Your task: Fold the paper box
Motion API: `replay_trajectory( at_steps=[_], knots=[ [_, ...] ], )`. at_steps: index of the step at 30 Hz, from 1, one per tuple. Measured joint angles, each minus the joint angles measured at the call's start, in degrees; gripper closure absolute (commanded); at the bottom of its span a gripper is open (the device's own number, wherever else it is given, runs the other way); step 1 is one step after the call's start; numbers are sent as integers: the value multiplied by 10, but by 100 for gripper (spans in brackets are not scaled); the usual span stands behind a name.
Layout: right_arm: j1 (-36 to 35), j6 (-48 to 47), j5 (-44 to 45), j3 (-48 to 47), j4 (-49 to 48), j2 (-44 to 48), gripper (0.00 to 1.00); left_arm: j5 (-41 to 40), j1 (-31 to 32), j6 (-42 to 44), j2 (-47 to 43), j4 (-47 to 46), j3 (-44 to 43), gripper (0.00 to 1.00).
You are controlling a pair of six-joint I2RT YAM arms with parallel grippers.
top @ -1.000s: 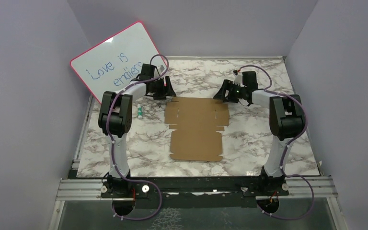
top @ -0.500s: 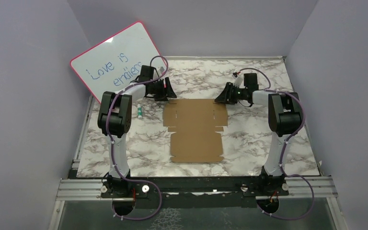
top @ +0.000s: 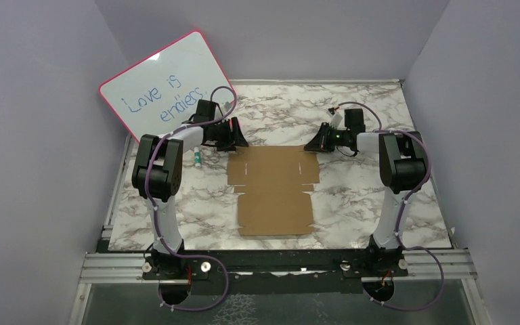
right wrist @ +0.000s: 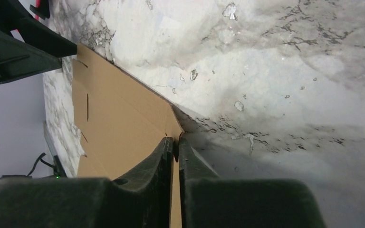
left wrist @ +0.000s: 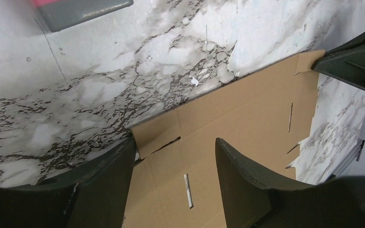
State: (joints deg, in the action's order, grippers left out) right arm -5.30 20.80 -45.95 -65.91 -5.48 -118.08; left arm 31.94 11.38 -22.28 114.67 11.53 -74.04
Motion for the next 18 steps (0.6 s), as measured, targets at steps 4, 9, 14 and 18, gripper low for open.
replay_trajectory(
  at_steps=[4, 9, 14, 18],
  knots=[
    [0, 3, -5, 0, -1, 1, 99, -7, 0, -1, -3, 0, 3, 33],
    [0, -2, 2, 0, 11, 13, 99, -36, 0, 0, -14, 11, 8, 33],
    [-3, -15, 29, 0, 31, 38, 99, -42, 0, -2, -16, 13, 8, 35],
    [-11, -28, 64, 0, 54, 59, 99, -42, 0, -7, -16, 14, 8, 36]
  ],
)
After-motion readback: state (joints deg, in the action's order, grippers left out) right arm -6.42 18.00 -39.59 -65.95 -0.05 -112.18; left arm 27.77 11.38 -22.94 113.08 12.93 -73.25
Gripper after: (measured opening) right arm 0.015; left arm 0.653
